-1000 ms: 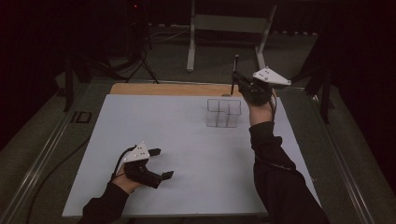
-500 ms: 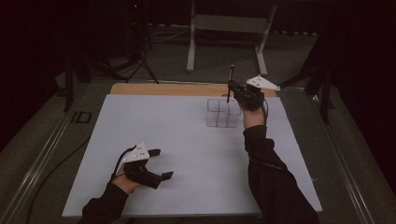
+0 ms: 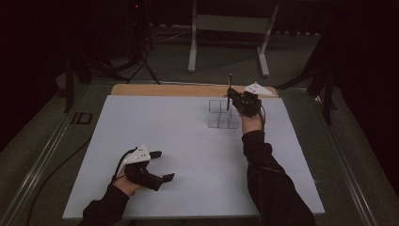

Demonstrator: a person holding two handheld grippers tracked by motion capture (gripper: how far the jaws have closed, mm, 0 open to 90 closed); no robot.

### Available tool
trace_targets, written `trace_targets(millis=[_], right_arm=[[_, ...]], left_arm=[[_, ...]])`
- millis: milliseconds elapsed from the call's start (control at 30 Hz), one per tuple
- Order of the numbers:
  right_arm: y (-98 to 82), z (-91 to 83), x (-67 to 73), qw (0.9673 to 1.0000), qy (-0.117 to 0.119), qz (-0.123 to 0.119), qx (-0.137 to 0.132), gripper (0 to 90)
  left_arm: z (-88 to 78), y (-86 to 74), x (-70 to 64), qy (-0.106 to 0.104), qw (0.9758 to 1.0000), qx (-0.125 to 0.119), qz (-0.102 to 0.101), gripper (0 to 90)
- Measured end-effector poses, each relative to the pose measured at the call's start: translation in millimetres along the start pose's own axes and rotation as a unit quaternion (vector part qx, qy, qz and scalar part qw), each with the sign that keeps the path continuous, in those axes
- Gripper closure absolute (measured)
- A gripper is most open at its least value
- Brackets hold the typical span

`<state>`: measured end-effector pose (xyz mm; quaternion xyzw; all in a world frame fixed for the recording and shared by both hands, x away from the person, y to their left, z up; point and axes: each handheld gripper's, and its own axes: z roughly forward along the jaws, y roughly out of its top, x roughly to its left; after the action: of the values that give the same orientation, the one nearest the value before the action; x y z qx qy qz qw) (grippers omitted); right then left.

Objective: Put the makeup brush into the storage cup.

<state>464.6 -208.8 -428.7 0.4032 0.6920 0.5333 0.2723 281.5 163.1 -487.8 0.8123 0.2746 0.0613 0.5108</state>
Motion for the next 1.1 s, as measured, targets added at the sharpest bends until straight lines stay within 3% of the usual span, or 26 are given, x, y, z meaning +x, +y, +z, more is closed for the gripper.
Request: trace_targets(millis=[100, 600, 767, 867, 1100], right_arm=[[-4.9, 1.5, -0.8, 1.0000, -0.003, -0.003, 0.005, 83.6], [-21.8, 6.5, -2.9, 0.9987, -0.001, 0.035, 0.036, 83.3], [-27.3, 9.4, -1.5, 0.9977, -0.012, 0.036, 0.056, 83.1], [-28.3, 12.2, -0.7, 0.9966, -0.006, 0.039, 0.073, 83.2], [-30.1, 18.2, -0.2, 0.9920, -0.009, 0.037, 0.121, 82.9]], left_arm=[[-0.2, 0.3, -0.7, 0.000, 1.0000, 0.000, 0.001, 2.0], [1.2, -0.4, -1.2, -0.004, 1.0000, 0.007, -0.003, 2.0], [1.1, -0.8, -0.8, -0.005, 1.0000, 0.004, -0.006, 1.9], [1.6, -1.1, -0.8, -0.005, 1.0000, 0.006, -0.006, 1.9], [1.4, -1.0, -1.0, -0.008, 0.9999, 0.004, -0.006, 2.0]])
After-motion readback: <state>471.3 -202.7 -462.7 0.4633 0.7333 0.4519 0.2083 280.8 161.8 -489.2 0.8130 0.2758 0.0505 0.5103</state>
